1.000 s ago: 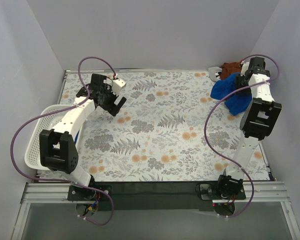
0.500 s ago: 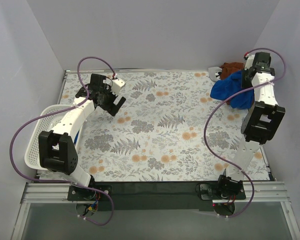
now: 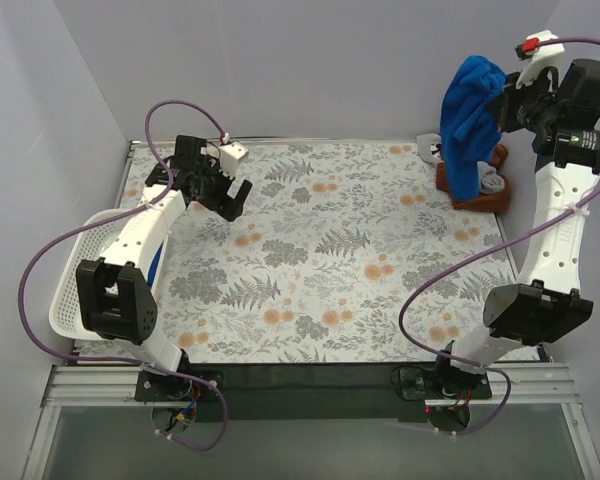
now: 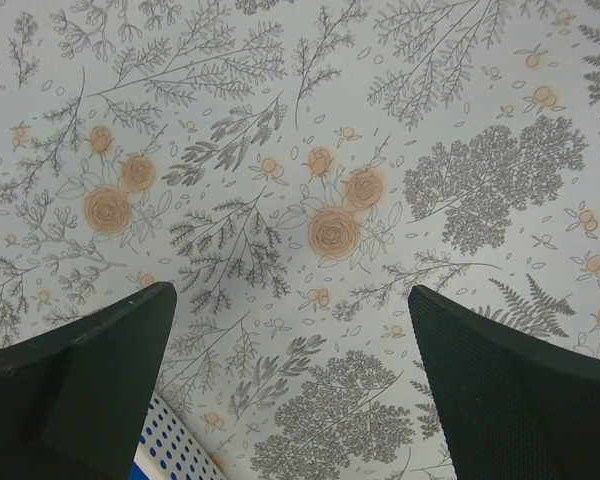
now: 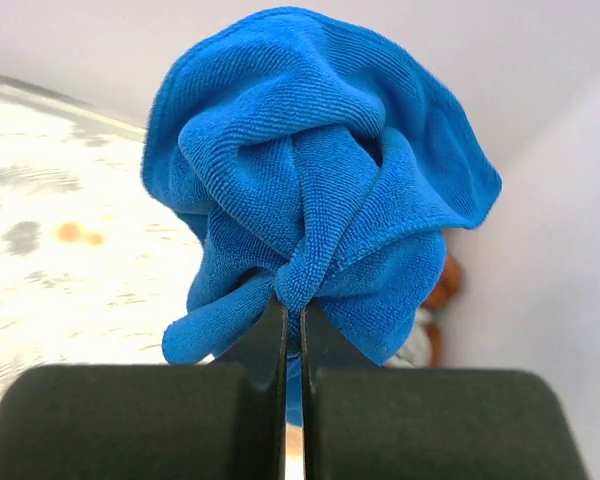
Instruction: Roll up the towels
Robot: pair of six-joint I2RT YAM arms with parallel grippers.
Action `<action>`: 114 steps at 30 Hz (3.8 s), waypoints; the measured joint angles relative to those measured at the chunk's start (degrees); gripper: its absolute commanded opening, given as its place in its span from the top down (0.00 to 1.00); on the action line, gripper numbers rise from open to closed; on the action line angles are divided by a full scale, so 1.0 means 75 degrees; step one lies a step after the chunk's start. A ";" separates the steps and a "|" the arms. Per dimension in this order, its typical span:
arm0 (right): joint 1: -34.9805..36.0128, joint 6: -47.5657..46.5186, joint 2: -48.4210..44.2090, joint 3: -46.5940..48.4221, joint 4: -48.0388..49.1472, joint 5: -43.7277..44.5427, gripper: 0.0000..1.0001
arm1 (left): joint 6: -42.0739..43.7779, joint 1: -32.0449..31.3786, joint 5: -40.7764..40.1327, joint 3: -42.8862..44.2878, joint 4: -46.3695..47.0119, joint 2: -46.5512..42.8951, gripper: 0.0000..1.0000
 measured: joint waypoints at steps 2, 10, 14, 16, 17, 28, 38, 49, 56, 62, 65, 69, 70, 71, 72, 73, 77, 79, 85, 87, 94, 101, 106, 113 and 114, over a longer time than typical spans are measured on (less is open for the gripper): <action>0.0233 0.0020 -0.0256 -0.0198 0.0023 -0.0723 0.99 | -0.0038 0.0079 0.0224 0.0099 0.0023 -0.0003 0.02; 0.2707 -0.0076 -0.1291 -0.2244 0.0055 -0.2092 0.99 | -0.0137 0.0256 0.0930 0.0169 0.0058 -0.0017 0.07; 0.3249 -0.0455 -0.1728 -0.3861 0.0213 -0.2218 0.99 | -0.0099 0.0414 0.1373 0.0242 0.0047 -0.0079 0.09; 0.3267 -0.1011 -0.2046 -0.4989 0.0213 -0.2098 0.76 | -0.0012 0.0466 0.1545 0.0242 0.0015 -0.0134 0.10; 0.3270 -0.1381 -0.2197 -0.5549 0.0157 -0.1953 0.57 | 0.0058 0.0493 0.1641 0.0239 -0.0003 -0.0166 0.10; 0.3083 -0.3675 -0.3040 -0.7708 -0.0644 -0.0402 0.10 | 0.1035 -0.0064 0.2340 -0.0134 -0.0396 -0.0099 0.34; 0.3016 -0.1798 -0.0367 -0.6038 -0.0297 -0.0245 0.16 | 0.0711 -0.1550 0.2302 -0.0286 0.0032 0.1746 0.44; 0.3098 -0.0431 0.2343 -0.4054 0.0425 0.0289 0.15 | -0.0108 -0.1816 0.2503 0.0160 0.0452 0.3112 0.46; 0.3404 -0.0143 0.3244 -0.3663 0.0659 0.0309 0.17 | -0.0405 -0.1827 0.2984 0.0411 0.0647 0.3520 0.68; 0.3681 -0.0117 0.3646 -0.3652 0.0813 0.0294 0.67 | -0.0554 -0.1821 0.3244 0.0411 0.0653 0.3724 1.00; 0.3695 -0.0131 0.3666 -0.3649 0.0851 0.0312 0.98 | -0.0589 -0.1760 0.3197 0.0411 0.0664 0.3724 1.00; 0.3564 -0.0192 0.3579 -0.3751 0.0863 0.0408 0.99 | -0.0597 -0.1411 0.2777 0.0402 0.0664 0.3637 1.00; 0.3503 -0.0216 0.3500 -0.3832 0.0868 0.0423 0.99 | -0.0595 -0.1230 0.2597 0.0402 0.0667 0.3590 1.00; 0.3407 -0.0245 0.3360 -0.3978 0.0860 0.0437 0.99 | -0.0592 -0.1008 0.2413 0.0408 0.0667 0.3552 1.00; 0.3293 -0.0277 0.3191 -0.4115 0.0836 0.0446 0.99 | -0.0595 -0.0758 0.2253 0.0437 0.0659 0.3532 1.00; 0.3168 -0.0303 0.2993 -0.4246 0.0828 0.0458 0.99 | -0.0592 -0.0498 0.2072 0.0498 0.0659 0.3529 1.00; 0.2763 -0.0466 0.2238 -0.4593 0.0836 0.0478 0.99 | -0.0466 0.0309 0.1722 0.0944 0.0530 0.3602 0.78; 0.2661 -0.0525 0.1941 -0.4686 0.0836 0.0475 0.99 | -0.0405 0.0446 0.1711 0.1282 0.0493 0.3710 0.54; 0.2719 -0.0659 0.1821 -0.4736 0.0810 0.0425 0.99 | -0.0204 0.0224 0.1489 0.1419 0.0431 0.3628 0.51; 0.2731 -0.0682 0.1813 -0.4771 0.0796 0.0411 0.99 | 0.0026 0.0152 0.1408 0.1139 0.0440 0.3398 0.55; 0.2707 -0.0714 0.1693 -0.4794 0.0627 0.0402 0.99 | 0.0644 0.0146 0.1008 -0.0187 -0.0023 0.1699 0.66; 0.2707 -0.0781 0.1457 -0.4803 0.0577 0.0356 0.99 | 0.0504 0.0119 0.0968 -0.1244 0.0026 0.1236 0.65; 0.2702 -0.0851 0.1454 -0.4803 0.0475 0.0356 0.99 | 0.0085 0.0017 0.0947 -0.1711 0.0303 0.1553 0.63; 0.2620 -0.0877 0.1451 -0.4803 0.0411 0.0356 0.99 | -0.0356 -0.0131 0.0726 -0.1856 0.0912 0.1676 0.61; 0.2608 -0.0880 0.1448 -0.4803 0.0405 0.0356 0.99 | -0.0399 -0.0157 0.0673 -0.1856 0.1014 0.1714 0.61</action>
